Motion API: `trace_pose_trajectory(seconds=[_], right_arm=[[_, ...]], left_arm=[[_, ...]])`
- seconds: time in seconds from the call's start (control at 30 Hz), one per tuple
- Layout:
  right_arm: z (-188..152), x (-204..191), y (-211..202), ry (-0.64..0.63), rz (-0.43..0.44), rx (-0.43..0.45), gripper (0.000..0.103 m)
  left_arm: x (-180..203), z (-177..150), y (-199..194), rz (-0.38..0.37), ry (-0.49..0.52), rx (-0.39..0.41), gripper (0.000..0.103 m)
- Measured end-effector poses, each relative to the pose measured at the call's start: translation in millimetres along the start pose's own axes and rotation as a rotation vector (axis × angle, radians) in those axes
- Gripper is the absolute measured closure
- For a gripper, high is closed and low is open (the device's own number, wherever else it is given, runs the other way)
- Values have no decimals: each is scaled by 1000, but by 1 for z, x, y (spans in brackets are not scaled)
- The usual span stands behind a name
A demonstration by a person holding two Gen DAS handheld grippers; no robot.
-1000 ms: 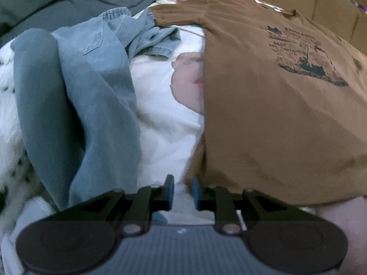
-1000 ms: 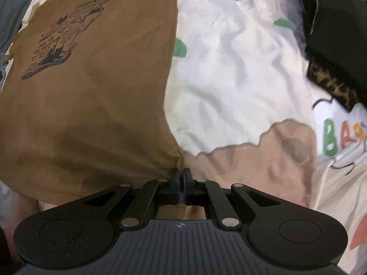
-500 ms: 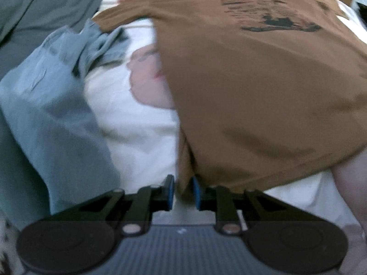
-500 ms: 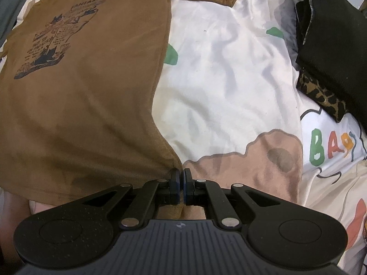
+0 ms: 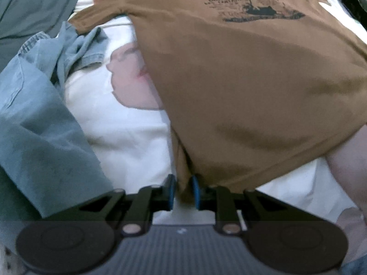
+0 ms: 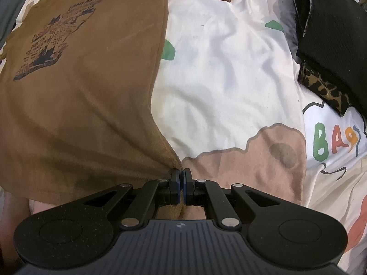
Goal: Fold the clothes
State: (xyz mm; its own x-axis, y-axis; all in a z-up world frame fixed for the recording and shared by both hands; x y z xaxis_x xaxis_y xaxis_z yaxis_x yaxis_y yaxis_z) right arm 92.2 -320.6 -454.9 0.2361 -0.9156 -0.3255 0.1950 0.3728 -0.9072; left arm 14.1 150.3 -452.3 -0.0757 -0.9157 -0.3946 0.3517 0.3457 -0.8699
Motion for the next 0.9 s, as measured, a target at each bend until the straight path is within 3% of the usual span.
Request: trace_pose_trajectory(seconds=[0.13, 0.23, 0.5, 0.63, 0.73, 0.9], right_arm=[[-2, 0, 2, 13, 31, 5, 103], [-6, -1, 1, 39, 78, 15, 102], [-18, 4, -14, 93, 176, 89, 97], [-22, 6, -16, 99, 215, 131, 65], [-24, 0, -11, 80, 264, 118, 62], [-27, 2, 6, 35, 213, 80, 62]], left_arm=[[-2, 2, 5, -7, -9, -10, 84], [-2, 3, 5, -40, -32, -15, 99], [-40, -1, -19, -22, -153, -28, 100], [-47, 4, -24, -15, -164, -41, 100], [-46, 7, -26, -9, -173, -48, 100], [-48, 5, -31, -29, -240, -72, 100]])
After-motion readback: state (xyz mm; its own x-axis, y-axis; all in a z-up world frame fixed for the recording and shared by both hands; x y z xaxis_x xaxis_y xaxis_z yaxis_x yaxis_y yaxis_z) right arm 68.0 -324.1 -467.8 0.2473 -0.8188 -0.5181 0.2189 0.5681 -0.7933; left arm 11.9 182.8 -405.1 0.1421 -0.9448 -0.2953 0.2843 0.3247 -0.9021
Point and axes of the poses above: each gripper's, at about its wrist camera, not at the fingertips, and y roughly the way its jaws point, x to its right, z to its top, the point moved 8 cm from there along y, roughly the way its jaws point, and after that the axes turned 15 degrees about z, right-handed, at the moved point
